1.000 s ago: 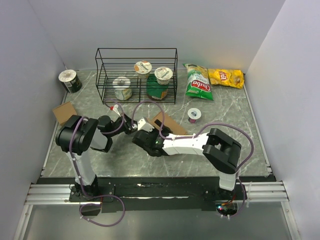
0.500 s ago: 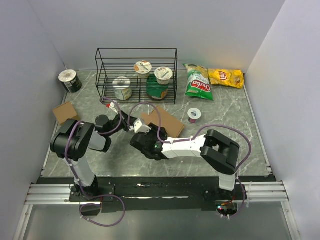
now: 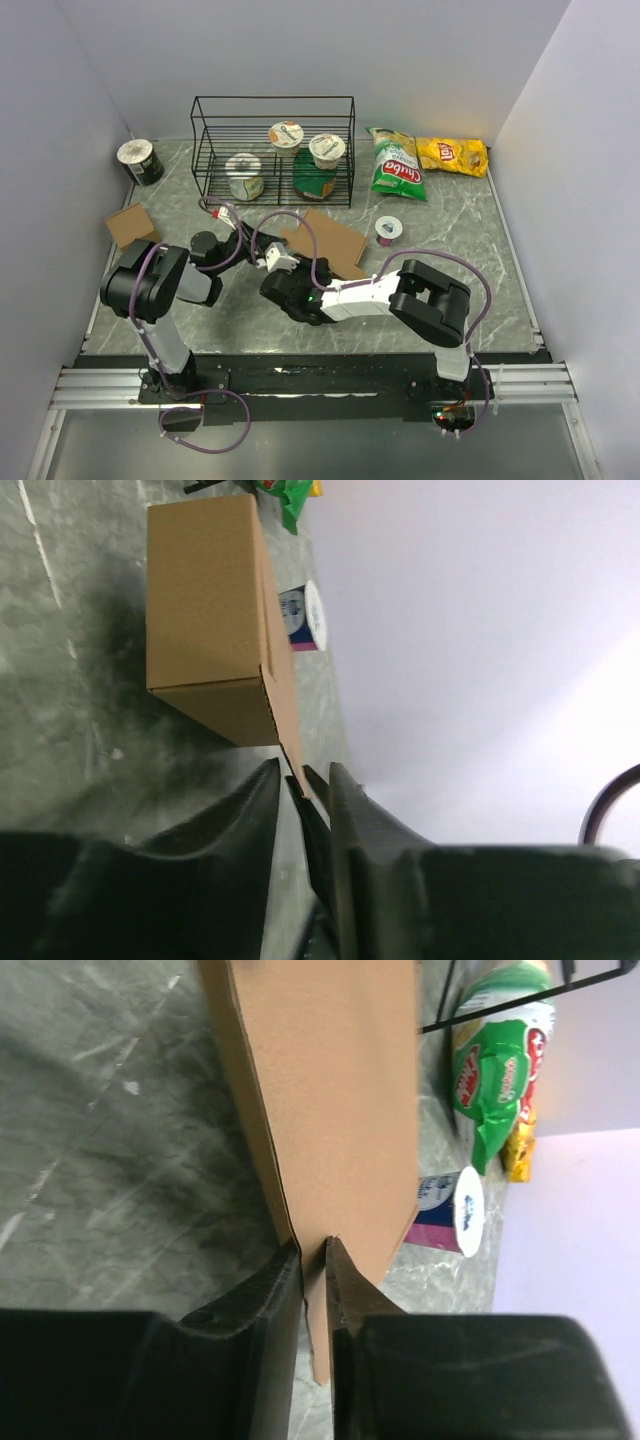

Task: Fold the paper box

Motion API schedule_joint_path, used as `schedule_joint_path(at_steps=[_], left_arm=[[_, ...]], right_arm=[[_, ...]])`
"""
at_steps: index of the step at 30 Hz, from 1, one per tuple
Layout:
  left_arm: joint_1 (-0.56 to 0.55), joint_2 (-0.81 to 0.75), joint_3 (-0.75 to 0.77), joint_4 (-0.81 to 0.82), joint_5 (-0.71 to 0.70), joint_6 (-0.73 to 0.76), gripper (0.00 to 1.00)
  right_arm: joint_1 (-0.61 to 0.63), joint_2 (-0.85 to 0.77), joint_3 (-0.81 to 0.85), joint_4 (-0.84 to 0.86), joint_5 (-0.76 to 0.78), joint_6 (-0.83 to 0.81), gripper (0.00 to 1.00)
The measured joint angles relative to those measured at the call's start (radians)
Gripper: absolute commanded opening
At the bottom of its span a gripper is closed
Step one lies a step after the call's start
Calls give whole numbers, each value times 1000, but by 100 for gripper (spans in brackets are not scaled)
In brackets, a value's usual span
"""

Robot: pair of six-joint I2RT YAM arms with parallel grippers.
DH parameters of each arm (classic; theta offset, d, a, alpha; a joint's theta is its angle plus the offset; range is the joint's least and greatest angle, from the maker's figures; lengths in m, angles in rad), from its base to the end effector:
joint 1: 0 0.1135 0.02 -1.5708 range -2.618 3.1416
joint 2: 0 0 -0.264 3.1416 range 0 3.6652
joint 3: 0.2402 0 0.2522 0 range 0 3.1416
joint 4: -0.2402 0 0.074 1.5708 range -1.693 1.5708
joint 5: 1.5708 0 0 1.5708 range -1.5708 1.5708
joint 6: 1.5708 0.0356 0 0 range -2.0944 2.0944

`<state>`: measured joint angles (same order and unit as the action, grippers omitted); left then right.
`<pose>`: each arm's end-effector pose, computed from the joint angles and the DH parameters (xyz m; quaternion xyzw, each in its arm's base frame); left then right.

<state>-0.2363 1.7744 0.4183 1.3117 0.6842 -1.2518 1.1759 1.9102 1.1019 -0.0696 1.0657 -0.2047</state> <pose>0.2725 -0.0888 0.1410 -0.1284 0.7076 -0.6194 0.3149 0.1745 0.3376 0.1566 -0.3829 0.7345 -0.2861 0.4817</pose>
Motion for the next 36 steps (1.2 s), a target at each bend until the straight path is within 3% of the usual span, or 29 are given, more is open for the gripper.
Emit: schedule_joint_path(at_steps=[1, 4, 9, 16, 25, 36], left_arm=[[0, -3, -1, 0, 0, -4, 49], [0, -27, -6, -3, 1, -23, 96], [13, -106, -9, -10, 2, -6, 96], [92, -313, -11, -95, -15, 132, 96], [186, -388, -24, -229, -29, 287, 96], [198, -405, -50, -254, -19, 372, 96]], right_arm=[[0, -3, -6, 8, 7, -12, 13], [0, -25, -21, 15, 16, -47, 10], [0, -92, -30, 20, 5, -104, 10], [0, -200, -27, -45, -107, -132, 11], [-41, -317, 79, -320, -426, -82, 14], [-192, -386, 214, -563, -831, -89, 15]])
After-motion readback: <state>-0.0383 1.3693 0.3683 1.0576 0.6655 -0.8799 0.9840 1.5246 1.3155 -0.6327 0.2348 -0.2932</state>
